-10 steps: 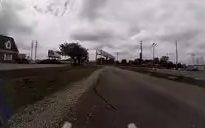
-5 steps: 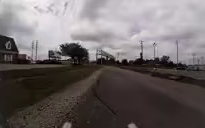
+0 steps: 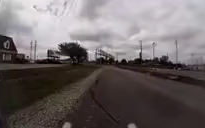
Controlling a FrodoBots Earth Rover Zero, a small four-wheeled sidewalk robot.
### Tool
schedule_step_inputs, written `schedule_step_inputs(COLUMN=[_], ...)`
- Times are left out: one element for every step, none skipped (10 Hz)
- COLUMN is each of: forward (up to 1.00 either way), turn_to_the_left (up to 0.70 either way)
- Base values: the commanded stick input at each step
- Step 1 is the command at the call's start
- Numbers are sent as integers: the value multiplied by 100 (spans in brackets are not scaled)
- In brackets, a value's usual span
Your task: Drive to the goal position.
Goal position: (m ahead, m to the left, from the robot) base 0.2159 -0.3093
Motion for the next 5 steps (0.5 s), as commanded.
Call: schedule_step_inputs(forward=[45,45,45,45,45], turn_to_the_left=[0,0,0,0,0])
